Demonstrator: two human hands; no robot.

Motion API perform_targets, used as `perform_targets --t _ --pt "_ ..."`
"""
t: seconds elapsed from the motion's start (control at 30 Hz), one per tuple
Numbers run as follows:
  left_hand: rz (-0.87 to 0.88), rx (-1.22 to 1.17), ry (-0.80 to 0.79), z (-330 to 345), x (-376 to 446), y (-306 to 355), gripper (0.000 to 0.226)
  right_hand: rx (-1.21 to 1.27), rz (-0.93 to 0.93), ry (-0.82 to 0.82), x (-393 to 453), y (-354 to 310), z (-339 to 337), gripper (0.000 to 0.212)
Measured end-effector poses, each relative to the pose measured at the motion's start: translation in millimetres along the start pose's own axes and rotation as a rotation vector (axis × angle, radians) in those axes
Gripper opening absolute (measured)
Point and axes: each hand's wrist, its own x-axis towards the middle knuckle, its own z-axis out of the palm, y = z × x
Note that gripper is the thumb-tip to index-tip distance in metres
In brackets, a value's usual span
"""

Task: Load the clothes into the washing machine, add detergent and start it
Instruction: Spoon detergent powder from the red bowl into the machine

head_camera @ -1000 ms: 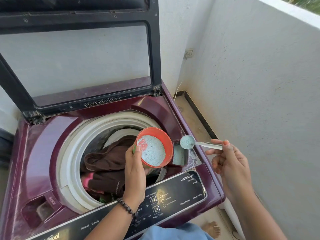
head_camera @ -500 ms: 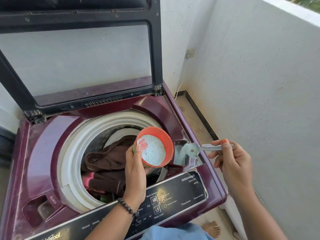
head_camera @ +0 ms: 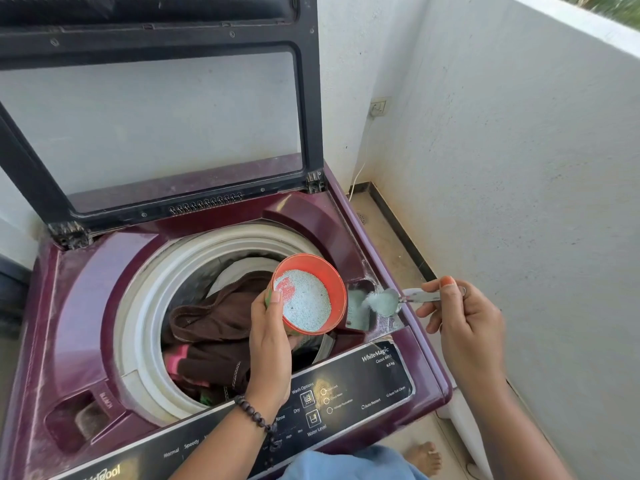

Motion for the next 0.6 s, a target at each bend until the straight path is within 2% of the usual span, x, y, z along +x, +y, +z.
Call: perform_targets --t 0.2,0.6 --pt "0.003 0.004 -0.004 -1.1 1.3 -0.7 0.025 -0.077 -0.027 0.02 0.5 -1.7 2.4 0.032" --pt "0.008 0.024 -0.026 -1.9 0.9 0.2 0.021 -0.185 -0.093 -0.044 -1.1 -2.4 6.1 0.032"
